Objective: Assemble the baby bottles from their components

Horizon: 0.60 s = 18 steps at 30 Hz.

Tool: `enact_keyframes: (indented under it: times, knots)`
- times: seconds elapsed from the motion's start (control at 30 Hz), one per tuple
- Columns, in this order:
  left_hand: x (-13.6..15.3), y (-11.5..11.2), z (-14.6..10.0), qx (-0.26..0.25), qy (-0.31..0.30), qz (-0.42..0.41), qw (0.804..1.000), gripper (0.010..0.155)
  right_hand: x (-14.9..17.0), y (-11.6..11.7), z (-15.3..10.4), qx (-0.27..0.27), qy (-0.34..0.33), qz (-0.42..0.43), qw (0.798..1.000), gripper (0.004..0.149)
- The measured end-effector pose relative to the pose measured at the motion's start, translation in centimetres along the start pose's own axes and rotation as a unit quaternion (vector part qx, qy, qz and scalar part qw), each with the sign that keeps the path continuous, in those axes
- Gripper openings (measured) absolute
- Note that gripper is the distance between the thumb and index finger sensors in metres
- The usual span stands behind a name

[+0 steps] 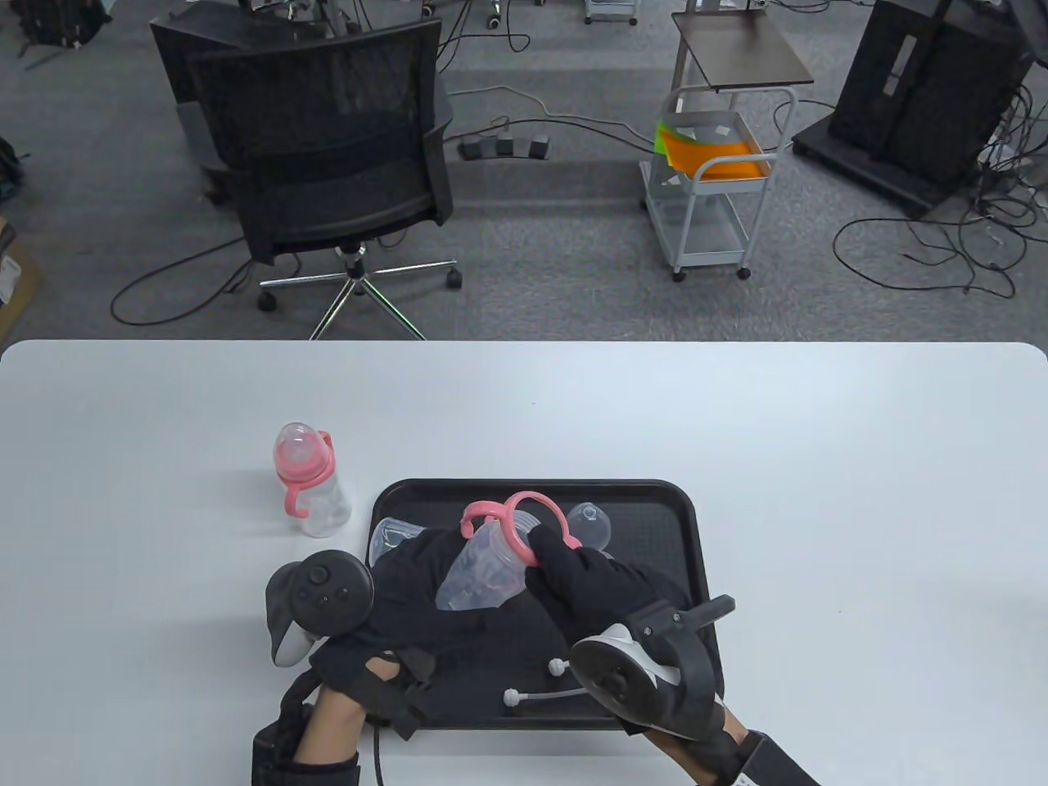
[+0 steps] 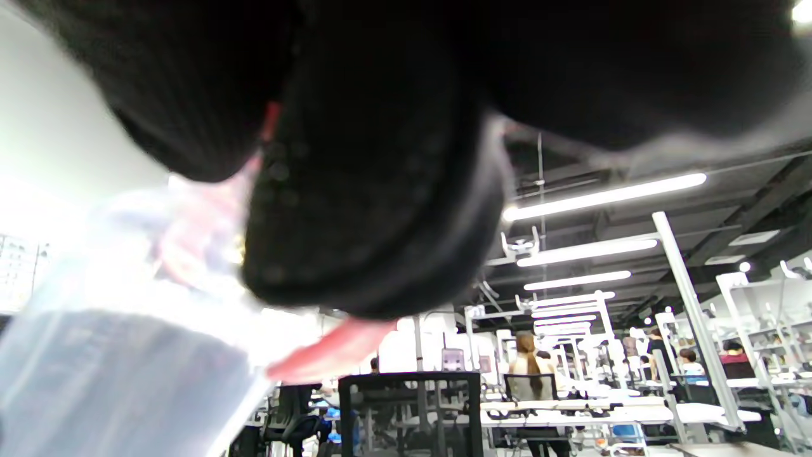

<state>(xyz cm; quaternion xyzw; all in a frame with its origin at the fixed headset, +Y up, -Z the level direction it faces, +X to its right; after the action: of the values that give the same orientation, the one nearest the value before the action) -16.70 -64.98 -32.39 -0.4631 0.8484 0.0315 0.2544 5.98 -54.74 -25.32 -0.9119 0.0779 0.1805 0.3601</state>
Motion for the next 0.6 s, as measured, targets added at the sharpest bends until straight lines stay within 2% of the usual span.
enact_keyframes:
  times: [0.33,0.5,0.6]
  knots:
    - [0.2,-0.1,0.0,-0.009,-0.013,-0.047,0.999,0.097,-0.8,-0.3,-0.3,0.007,-0.023,0.005,1.0,0.052]
    - [0.1,0.3,-0.2,-0.031,-0.01,-0.045,0.998,0.098,-1.0,-0.4,-0.2,-0.012,-0.032,0.01,0.999,0.064]
    - [0.4,0.7,-0.3,-0.041,-0.007,-0.057,0.998,0.098,-0.7,-1.0,-0.1,-0.005,-0.029,0.017,0.999,0.066]
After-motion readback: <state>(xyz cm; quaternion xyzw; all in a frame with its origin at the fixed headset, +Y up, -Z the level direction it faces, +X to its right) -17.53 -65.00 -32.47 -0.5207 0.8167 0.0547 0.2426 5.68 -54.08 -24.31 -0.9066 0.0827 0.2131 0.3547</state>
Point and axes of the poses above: the tracker on the back of each hand, its own x axis roughly to the little-finger side, its own z axis roughly from the wrist to the fingertips, y = z × x, the point moved 2 cm from there along z, roughly from the wrist to the fingertips, and after that the axes turned 4 degrees about -z, right-handed, at the moved point
